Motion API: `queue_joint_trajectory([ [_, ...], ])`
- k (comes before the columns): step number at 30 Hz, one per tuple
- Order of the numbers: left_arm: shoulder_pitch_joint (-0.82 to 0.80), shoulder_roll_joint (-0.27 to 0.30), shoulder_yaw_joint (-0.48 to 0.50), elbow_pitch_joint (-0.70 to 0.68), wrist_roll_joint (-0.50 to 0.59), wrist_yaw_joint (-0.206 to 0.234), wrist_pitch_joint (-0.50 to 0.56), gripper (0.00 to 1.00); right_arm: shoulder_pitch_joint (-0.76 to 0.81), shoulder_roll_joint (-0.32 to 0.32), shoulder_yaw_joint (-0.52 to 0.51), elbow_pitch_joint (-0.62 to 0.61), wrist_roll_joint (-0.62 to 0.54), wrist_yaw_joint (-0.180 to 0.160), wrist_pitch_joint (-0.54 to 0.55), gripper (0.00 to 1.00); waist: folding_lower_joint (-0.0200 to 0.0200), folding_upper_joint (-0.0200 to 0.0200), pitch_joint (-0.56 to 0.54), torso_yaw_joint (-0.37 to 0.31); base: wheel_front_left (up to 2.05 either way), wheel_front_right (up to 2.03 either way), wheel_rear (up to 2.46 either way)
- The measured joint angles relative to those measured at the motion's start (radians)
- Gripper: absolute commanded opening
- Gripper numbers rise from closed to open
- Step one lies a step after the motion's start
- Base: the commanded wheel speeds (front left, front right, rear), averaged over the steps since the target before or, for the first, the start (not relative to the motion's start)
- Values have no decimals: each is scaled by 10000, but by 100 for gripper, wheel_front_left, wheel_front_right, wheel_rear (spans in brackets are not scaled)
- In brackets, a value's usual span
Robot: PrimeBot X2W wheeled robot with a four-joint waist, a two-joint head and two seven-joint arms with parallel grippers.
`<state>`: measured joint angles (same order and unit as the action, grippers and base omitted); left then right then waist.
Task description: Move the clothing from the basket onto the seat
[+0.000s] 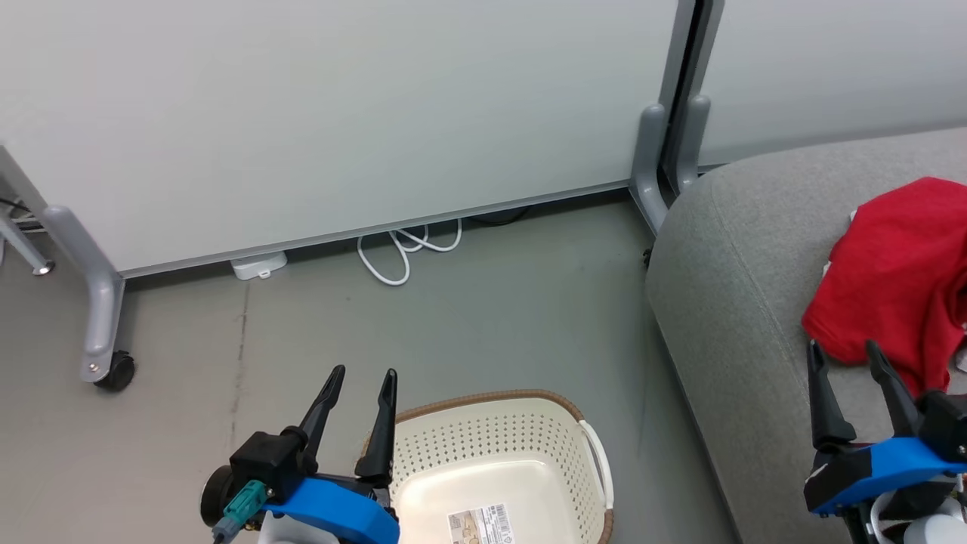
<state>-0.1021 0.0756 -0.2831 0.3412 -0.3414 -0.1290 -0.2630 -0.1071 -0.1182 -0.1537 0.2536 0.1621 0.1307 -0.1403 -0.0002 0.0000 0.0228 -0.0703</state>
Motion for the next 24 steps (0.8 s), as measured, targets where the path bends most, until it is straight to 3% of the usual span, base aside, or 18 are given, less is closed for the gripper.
queue_joint_trajectory([
  [11, 166, -36, 594, 198, 92, 0, 0, 100, 925, 554, 282, -918, -136, 0, 242, 100, 1, 0, -299, 954, 0, 0, 0],
  [24, 335, 13, 1390, 337, 299, 0, 0, 100, 1053, 652, 663, -834, -194, 0, 203, 100, 2, 0, -383, 1225, 0, 0, 0],
])
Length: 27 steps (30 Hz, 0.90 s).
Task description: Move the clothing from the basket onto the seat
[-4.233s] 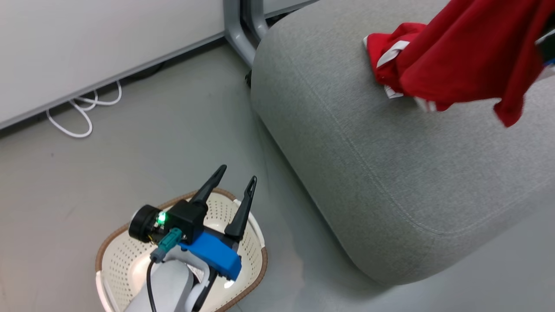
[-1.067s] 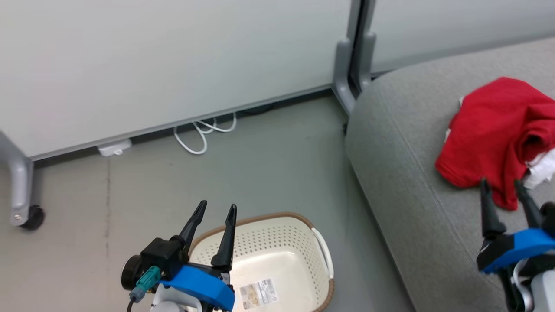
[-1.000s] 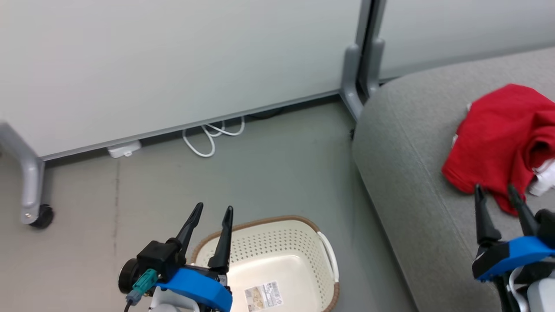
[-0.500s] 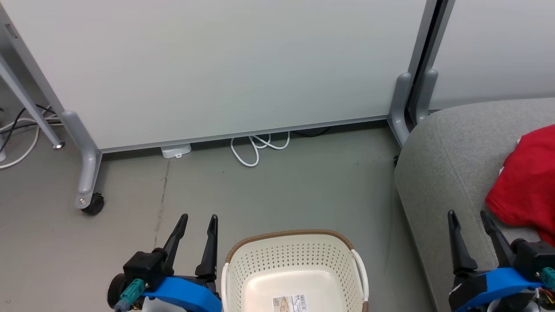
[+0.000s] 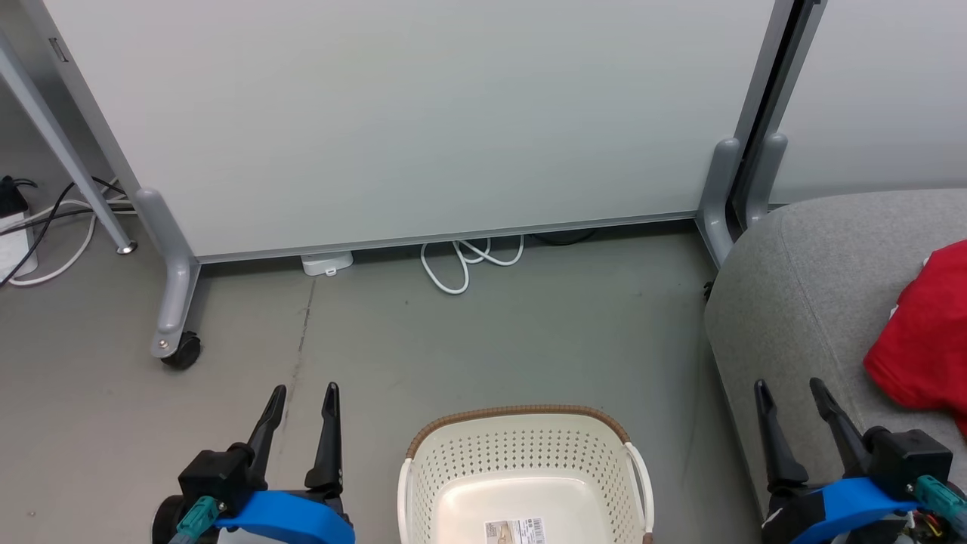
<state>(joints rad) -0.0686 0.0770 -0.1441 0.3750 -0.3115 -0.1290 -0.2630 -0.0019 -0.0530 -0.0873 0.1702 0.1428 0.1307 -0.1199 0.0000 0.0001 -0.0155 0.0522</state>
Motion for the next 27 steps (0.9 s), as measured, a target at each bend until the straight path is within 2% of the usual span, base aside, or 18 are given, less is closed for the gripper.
queue_joint_trajectory([
  [23, 161, 12, 27, 165, 33, 2, 2, 100, 81, 17, 125, 213, 199, 0, 17, 100, 0, 0, -51, -14, 0, 0, 0],
  [24, 213, -2, 25, 224, 33, 2, 8, 0, 90, 25, 128, 301, 201, -2, 17, 0, 1, 0, -51, -14, 0, 0, 0],
  [27, 464, -48, 17, 477, 31, 2, 59, 0, 114, 58, 130, 591, 203, -2, 46, 0, 2, 0, -50, -14, 0, 0, 0],
])
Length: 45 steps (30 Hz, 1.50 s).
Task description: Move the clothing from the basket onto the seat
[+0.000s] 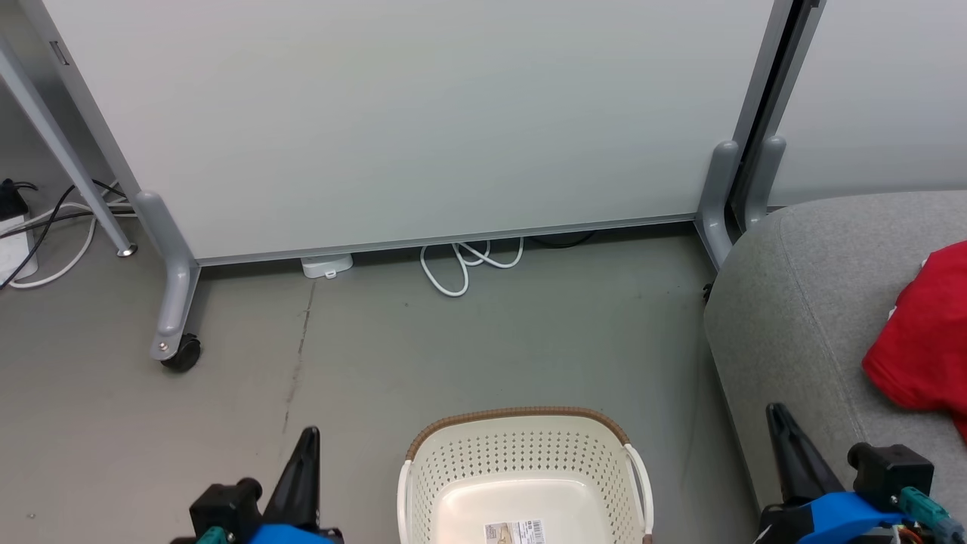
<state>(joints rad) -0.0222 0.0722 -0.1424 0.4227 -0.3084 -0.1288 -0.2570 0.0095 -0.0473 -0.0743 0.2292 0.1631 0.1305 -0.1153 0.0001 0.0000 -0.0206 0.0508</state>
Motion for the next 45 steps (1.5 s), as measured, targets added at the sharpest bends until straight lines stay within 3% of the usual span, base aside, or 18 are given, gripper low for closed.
queue_joint_trajectory([
  [6, 325, -71, 8, 337, -161, 0, 73, 0, 10, 54, 4, 403, 155, 0, 67, 0, 0, 0, 3, -7, 0, 0, 0],
  [32, 114, -119, 821, -320, -4397, 0, 1256, 0, -154, 56, -113, 366, 4882, 0, 792, 0, 0, 0, 54, -116, 0, 0, 0],
  [45, -58, -138, 1152, -591, -6038, 0, 1739, 0, -276, 52, -165, 334, 6702, 0, 1070, 0, 0, 0, 78, -168, 0, 0, 0],
])
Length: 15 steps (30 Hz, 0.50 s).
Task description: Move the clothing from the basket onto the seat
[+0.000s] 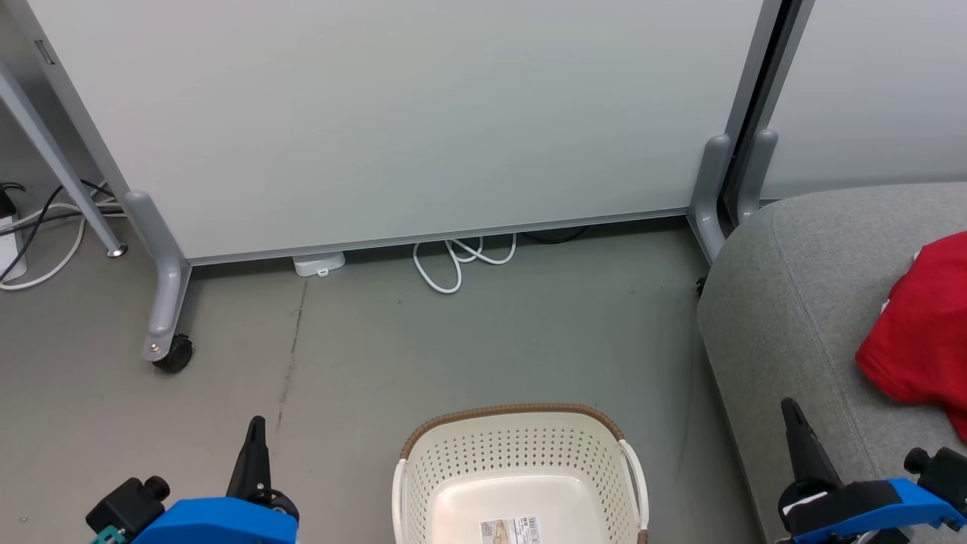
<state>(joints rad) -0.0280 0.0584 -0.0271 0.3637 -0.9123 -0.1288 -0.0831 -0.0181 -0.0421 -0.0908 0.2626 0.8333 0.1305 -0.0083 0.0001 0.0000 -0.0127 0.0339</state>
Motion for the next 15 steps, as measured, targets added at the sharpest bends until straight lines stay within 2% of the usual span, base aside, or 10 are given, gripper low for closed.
queue_joint_trajectory([
  [15, -175, -15, 341, -270, -1649, 0, 472, 0, -236, -6, -59, -44, 1822, -2, 265, 0, 0, 0, 28, -60, 0, 0, 0],
])
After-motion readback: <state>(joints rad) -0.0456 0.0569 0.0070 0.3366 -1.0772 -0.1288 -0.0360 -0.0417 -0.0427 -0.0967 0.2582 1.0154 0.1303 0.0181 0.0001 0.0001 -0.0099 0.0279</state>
